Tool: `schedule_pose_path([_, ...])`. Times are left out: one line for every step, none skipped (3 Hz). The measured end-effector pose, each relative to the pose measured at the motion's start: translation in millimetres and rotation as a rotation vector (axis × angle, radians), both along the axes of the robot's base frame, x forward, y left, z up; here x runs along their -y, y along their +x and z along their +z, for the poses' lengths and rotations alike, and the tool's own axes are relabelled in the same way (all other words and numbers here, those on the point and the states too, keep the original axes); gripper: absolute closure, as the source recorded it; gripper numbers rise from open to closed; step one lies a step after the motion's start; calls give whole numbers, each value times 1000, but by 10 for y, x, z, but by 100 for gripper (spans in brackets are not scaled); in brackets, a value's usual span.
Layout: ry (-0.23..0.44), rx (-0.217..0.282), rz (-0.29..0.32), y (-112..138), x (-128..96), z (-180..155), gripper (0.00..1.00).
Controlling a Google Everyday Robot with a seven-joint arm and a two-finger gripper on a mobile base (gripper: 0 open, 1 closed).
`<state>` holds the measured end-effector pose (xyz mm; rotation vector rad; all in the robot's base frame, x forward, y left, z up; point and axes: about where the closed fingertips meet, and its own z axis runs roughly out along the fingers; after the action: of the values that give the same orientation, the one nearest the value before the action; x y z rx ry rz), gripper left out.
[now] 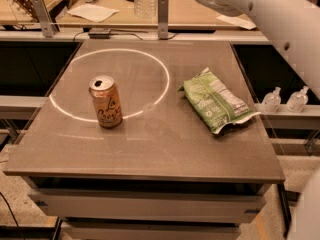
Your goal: Move water bottle near green jalapeno chip bag
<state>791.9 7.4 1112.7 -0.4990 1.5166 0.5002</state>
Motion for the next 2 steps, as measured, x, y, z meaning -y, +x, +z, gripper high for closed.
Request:
schedule_pose_path([69, 74, -112, -424, 105, 607, 100])
schedule_pose_path([122, 64, -194, -727, 487, 726, 100])
